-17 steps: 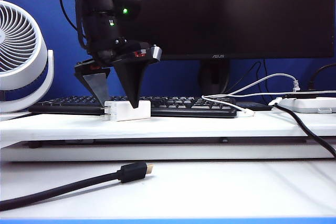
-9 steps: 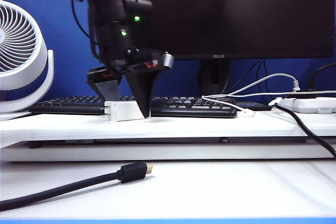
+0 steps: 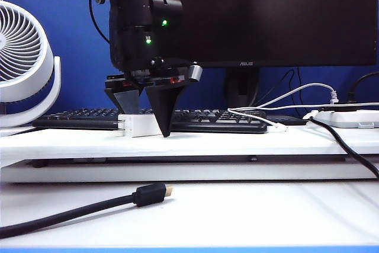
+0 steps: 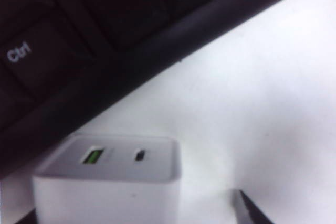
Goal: Pick up the Type-C charging cable and the charging base, insert one end of the Type-C charger into the corresponding slot on the base, and finally place the plugged-in charger back on the table.
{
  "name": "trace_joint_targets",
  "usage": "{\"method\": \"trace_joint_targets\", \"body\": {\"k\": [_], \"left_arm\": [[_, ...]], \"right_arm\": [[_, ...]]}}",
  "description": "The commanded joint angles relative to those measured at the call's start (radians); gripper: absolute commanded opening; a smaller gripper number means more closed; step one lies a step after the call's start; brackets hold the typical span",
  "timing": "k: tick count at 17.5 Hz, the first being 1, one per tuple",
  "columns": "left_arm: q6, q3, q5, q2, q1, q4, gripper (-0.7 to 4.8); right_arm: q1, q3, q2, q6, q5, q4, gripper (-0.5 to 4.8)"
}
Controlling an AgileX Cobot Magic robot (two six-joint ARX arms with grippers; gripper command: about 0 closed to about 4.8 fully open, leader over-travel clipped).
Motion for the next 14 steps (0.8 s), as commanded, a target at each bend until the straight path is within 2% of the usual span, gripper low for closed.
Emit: {"method": "trace_joint_targets", "body": {"k": [1, 3, 4, 8, 10, 14], "left_arm": [[0.039, -0.011, -0.072, 0.023, 0.001, -0.019, 2.35], [0.058, -0.011, -0.071, 0.023, 0.0, -0.025, 0.55], [0.068, -0.011, -0.07, 0.023, 0.0, -0.027, -0.13], [0.082, -0.006, -0.064, -0.008, 0.0, -0.03, -0.06], [0.091, -0.006, -0.026, -0.058, 0.0, -0.007, -0.06], [0.09, -0.006, 0.249, -0.211, 0.002, 0.105, -0.06]], "right_arm": [[0.002, 0.005, -0.003, -0.002, -0.004, 0.002, -0.05], [0.002, 0.005, -0.003, -0.002, -0.003, 0.005, -0.05], [0.002, 0.005, -0.003, -0.003, 0.002, 0.005, -0.05], [0.002, 0.005, -0.003, -0.004, 0.132, 0.006, -0.05], [0.002, 0.006, -0.005, -0.003, 0.214, 0.012, -0.05], [0.002, 0.006, -0.004, -0.002, 0.276, 0.035, -0.05]]}}
